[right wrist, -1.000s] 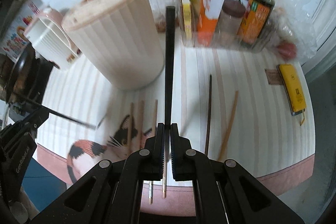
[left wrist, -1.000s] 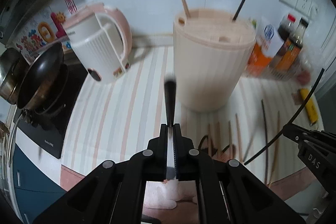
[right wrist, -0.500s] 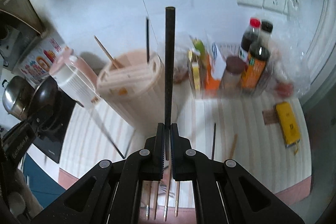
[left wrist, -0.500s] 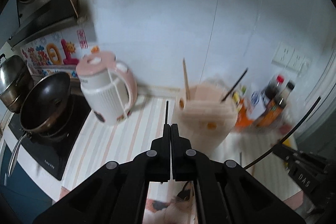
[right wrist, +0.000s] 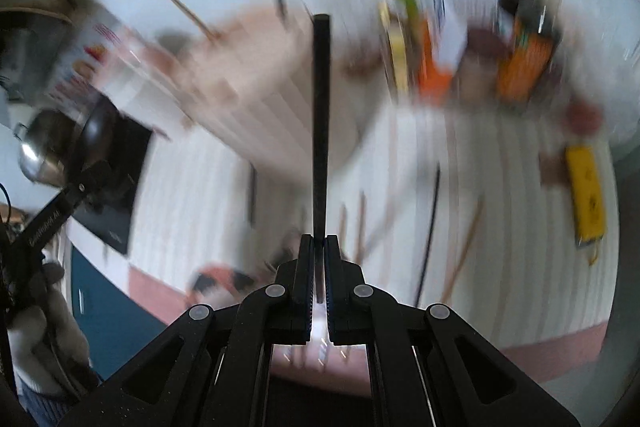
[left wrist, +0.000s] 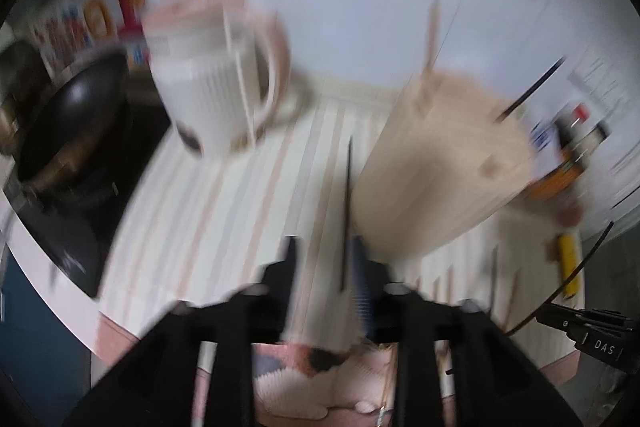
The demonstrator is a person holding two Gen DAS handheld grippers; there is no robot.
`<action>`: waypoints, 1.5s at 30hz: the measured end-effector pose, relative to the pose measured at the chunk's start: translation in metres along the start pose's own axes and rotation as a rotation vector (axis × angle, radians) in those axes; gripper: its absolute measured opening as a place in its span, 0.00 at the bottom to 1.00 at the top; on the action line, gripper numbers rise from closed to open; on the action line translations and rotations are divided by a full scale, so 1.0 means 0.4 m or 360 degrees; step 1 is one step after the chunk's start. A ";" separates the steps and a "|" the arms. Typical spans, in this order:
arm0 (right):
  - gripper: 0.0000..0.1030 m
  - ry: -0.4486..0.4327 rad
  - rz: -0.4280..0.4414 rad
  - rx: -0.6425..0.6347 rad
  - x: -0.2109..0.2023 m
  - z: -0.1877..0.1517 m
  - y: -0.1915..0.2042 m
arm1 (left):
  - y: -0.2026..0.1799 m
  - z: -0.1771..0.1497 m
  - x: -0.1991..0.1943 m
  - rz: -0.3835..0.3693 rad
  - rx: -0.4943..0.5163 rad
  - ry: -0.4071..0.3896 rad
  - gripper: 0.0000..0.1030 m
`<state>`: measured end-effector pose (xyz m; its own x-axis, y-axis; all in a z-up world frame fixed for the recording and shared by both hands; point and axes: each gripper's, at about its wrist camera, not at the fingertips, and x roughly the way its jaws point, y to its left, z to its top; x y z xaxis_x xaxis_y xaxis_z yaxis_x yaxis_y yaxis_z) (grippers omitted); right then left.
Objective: Organize utensils
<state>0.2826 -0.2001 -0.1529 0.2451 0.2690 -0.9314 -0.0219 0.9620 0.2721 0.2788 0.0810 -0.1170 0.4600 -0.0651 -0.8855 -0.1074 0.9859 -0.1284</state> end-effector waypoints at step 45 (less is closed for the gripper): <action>0.10 0.0653 -0.0402 0.0100 0.435 -0.070 -0.114 | 0.008 -0.314 0.328 0.0155 0.0087 0.0596 0.36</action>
<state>0.2993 -0.1957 -0.3341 -0.1674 0.0353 -0.9853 0.0505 0.9984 0.0272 0.2283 0.0561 -0.2898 0.0955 -0.0128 -0.9953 -0.0829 0.9963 -0.0208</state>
